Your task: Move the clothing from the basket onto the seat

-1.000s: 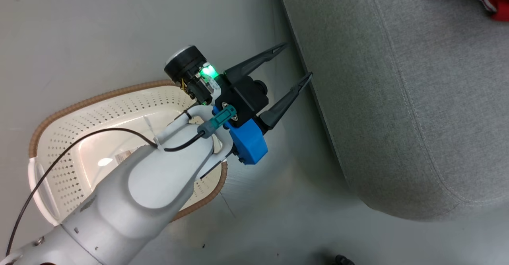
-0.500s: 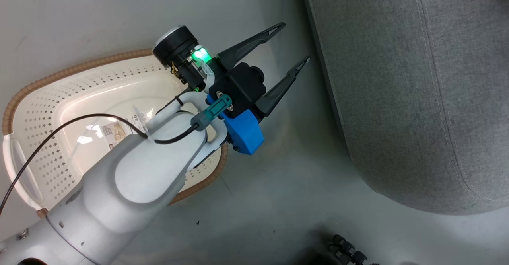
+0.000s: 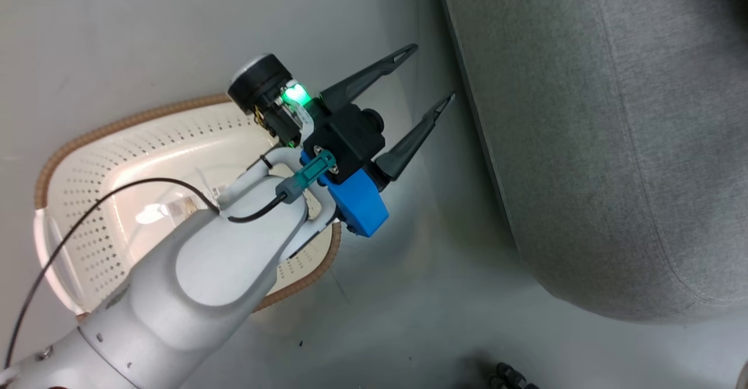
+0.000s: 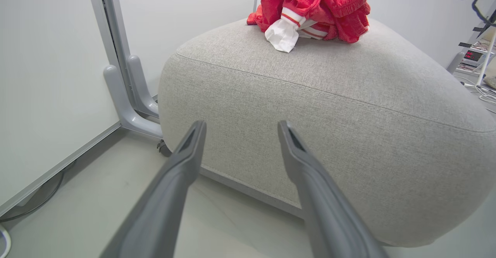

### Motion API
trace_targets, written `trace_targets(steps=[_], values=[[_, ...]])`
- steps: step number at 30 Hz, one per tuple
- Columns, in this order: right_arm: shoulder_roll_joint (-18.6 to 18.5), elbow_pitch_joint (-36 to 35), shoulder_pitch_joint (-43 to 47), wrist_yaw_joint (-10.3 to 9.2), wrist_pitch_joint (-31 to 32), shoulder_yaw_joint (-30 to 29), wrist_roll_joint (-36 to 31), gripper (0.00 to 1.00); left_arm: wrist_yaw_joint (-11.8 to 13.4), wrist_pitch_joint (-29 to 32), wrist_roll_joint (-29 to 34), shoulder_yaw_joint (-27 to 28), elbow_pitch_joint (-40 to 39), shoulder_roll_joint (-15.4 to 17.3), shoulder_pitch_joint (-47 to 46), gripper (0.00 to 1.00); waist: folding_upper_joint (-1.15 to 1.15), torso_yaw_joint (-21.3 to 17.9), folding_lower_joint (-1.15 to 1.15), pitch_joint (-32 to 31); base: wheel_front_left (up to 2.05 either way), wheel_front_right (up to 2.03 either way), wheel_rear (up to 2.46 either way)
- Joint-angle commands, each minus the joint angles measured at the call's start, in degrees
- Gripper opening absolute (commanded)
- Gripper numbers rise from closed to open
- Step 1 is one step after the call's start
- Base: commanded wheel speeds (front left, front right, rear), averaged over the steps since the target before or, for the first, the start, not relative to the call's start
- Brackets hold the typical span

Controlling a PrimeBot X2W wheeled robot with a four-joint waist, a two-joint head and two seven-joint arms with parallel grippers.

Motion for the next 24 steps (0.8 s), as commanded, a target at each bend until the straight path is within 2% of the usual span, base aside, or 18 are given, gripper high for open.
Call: trace_targets(steps=[1,11,17,24], values=[[-0.31,-0.51,1.82,-0.06,-0.04,0.15,0.64,1.00,0.37,-0.49,-0.32,0.07,0.27,-0.15,0.79,1.00,0.00,0.37,-0.01,-1.88,0.00,0.00,0.00],[-1.36,-13.27,21.09,-0.06,-0.03,4.28,8.48,1.00,2.66,-3.57,-3.86,3.92,3.43,-1.99,6.19,1.00,0.00,2.38,-0.01,-13.52,0.00,0.00,0.00],[0.00,-18.48,27.44,-0.06,-0.03,11.76,10.37,1.00,5.15,-3.89,-5.29,10.39,1.80,-2.12,11.52,1.00,0.00,4.61,-0.01,-20.67,0.00,0.00,0.00],[1.80,-20.91,30.98,-0.06,-0.03,21.86,10.85,1.00,6.37,-3.88,-3.99,19.16,-1.11,-2.32,19.18,1.00,0.00,8.77,-0.01,-27.25,0.00,0.00,0.00]])
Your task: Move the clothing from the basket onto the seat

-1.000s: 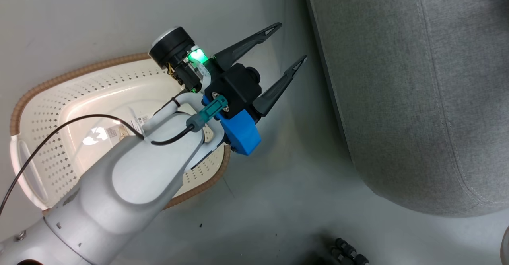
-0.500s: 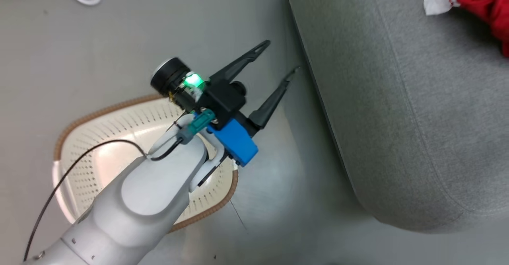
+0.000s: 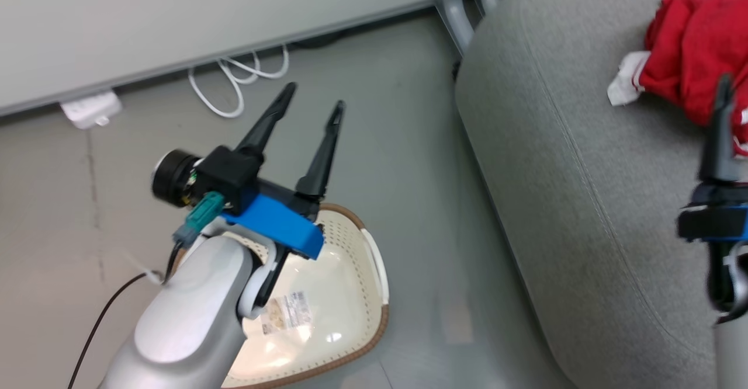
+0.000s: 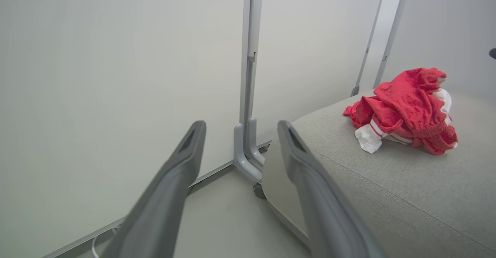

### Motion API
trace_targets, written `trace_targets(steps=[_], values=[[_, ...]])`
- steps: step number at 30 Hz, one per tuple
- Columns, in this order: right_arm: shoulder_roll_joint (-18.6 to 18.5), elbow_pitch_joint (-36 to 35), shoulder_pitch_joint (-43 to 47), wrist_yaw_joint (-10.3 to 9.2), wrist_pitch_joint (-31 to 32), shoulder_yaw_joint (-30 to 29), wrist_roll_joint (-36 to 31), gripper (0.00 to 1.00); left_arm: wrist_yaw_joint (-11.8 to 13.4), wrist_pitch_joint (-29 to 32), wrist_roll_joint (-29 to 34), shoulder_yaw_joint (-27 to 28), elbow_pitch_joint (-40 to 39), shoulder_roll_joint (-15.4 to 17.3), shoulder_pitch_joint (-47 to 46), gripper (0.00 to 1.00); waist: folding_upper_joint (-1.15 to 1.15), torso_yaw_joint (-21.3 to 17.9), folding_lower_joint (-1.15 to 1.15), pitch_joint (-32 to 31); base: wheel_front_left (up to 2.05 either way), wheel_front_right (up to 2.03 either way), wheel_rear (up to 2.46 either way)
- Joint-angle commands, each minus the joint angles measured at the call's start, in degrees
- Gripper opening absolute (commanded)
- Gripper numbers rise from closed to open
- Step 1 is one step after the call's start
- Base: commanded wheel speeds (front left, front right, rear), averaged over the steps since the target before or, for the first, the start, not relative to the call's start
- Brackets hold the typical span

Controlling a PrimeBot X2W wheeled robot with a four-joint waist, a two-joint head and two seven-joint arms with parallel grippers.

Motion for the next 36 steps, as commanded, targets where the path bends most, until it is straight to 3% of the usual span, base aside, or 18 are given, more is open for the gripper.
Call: trace_targets(steps=[1,6,13,24,36], values=[[0.59,-0.26,1.43,-0.06,-0.03,1.20,0.53,1.00,0.29,-0.16,0.46,1.49,-0.40,0.05,2.08,1.00,0.00,3.23,0.01,-3.69,0.00,0.00,0.00],[2.09,-0.33,3.29,-0.06,-0.03,6.94,1.39,1.00,1.24,-0.16,2.13,9.03,-2.84,-0.47,8.01,1.00,0.00,6.19,0.01,-7.44,0.00,0.00,0.00],[3.72,0.27,7.70,-0.06,-0.03,11.70,2.68,1.00,0.24,-0.16,5.45,17.50,-5.53,-2.33,17.31,1.00,0.00,9.90,0.01,-11.81,0.00,0.00,0.00],[6.46,2.58,16.56,-0.06,-0.03,11.49,3.21,1.00,-3.43,-0.17,10.38,25.88,-6.47,-5.61,29.28,1.00,0.00,12.77,0.01,-16.63,0.00,0.00,0.00],[8.56,3.42,22.01,-0.05,-0.03,11.41,3.09,1.00,-6.85,-0.17,13.33,31.57,-6.56,-7.71,35.43,1.00,0.00,13.60,0.01,-18.85,0.00,0.00,0.00]])
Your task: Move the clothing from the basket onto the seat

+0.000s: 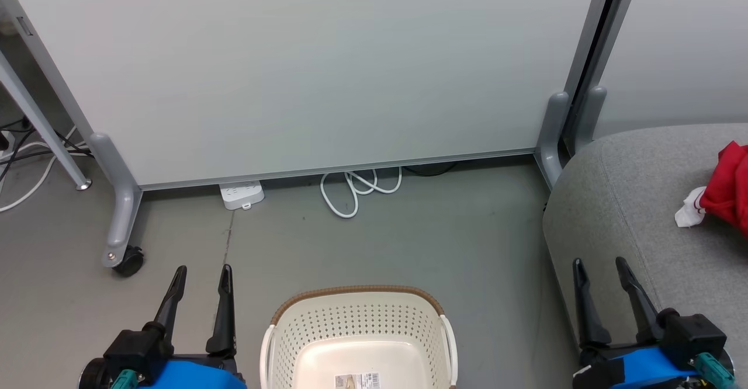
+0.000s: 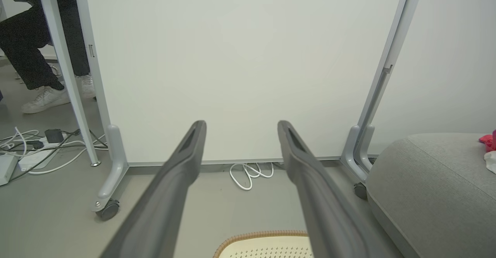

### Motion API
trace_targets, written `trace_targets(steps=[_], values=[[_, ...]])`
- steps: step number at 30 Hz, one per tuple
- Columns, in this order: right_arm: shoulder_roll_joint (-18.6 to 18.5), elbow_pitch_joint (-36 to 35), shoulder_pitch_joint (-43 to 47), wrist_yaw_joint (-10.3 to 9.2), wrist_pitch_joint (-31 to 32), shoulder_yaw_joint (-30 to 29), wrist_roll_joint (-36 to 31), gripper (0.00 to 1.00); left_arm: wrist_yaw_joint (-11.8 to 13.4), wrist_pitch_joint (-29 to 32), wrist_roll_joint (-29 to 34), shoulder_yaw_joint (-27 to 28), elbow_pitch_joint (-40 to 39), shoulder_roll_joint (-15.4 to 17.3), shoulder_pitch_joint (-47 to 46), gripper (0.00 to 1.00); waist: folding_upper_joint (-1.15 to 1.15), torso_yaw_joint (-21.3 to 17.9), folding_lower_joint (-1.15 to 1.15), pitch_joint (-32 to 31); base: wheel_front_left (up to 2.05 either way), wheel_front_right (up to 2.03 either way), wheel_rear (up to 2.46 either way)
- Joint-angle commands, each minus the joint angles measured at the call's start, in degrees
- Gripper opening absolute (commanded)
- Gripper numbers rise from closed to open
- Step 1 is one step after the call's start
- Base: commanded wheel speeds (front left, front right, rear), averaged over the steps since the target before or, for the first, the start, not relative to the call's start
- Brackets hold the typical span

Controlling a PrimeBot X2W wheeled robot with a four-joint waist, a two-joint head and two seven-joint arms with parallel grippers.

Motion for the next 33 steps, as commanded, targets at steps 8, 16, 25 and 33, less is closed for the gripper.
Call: trace_targets(steps=[8,16,25,33], values=[[0.96,0.44,1.79,-0.04,-0.03,0.63,0.12,1.00,-1.46,-0.16,0.64,1.50,0.39,-0.48,1.38,1.00,0.00,0.41,0.00,-0.57,0.00,0.00,0.00],[0.90,0.68,1.68,-0.04,-0.03,0.72,0.25,1.00,-1.84,-0.16,1.14,1.22,0.62,-0.58,1.48,1.00,0.00,0.38,0.00,-0.72,0.00,0.00,0.00],[0.97,2.73,0.88,0.01,1.32,0.03,3.89,0.00,-1.85,1.72,-2.91,1.79,2.91,-0.86,1.08,0.00,0.00,0.31,0.01,-0.68,0.00,0.00,0.00],[1.14,2.32,0.32,0.01,3.54,-0.58,12.81,0.00,-2.12,3.84,-11.67,2.68,2.39,-0.83,0.87,0.00,0.00,0.13,0.01,-0.55,0.00,0.00,0.00]])
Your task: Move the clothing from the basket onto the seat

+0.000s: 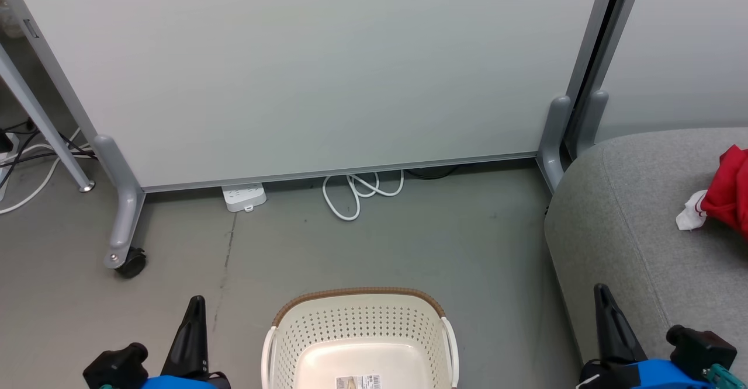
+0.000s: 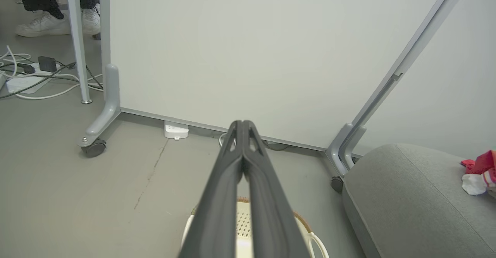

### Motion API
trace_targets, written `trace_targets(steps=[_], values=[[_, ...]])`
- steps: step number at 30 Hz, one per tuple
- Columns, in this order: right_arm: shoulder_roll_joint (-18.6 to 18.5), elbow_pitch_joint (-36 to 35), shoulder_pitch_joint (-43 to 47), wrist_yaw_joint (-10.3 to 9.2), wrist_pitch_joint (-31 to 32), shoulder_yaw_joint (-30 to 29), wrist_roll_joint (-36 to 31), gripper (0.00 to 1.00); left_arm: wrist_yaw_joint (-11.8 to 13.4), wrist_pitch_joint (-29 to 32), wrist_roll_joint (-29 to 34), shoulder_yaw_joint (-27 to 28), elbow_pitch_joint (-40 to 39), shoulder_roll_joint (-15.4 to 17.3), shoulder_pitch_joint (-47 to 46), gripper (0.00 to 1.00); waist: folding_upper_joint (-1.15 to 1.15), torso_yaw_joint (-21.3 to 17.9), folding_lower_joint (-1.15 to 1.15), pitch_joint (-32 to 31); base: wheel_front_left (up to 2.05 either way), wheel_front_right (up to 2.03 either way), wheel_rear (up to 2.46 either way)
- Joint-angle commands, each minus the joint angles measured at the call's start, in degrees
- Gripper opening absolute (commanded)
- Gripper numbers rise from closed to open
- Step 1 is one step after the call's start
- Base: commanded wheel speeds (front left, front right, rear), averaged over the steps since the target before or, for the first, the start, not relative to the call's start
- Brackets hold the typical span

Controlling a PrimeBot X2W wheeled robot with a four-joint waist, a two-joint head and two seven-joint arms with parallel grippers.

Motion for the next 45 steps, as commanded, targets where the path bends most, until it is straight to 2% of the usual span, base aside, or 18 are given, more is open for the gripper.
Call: trace_targets(steps=[1,21,45], values=[[0.06,-1.11,-1.45,-0.01,0.43,-0.32,2.20,0.00,-0.27,0.41,-1.98,0.53,-1.12,0.17,-1.42,0.00,0.00,-0.02,0.00,0.02,0.00,0.00,0.00],[0.41,-1.70,-2.86,-0.01,5.12,-1.65,20.85,0.00,-0.85,4.97,-20.22,2.64,-1.95,0.25,-2.17,0.00,0.00,-0.47,0.00,0.35,0.00,0.00,0.00],[0.75,-2.12,-4.20,-0.02,9.71,-3.03,38.50,0.00,-1.42,9.47,-37.48,4.80,-2.52,0.34,-2.98,0.00,0.00,-1.01,0.00,0.75,0.00,0.00,0.00]])
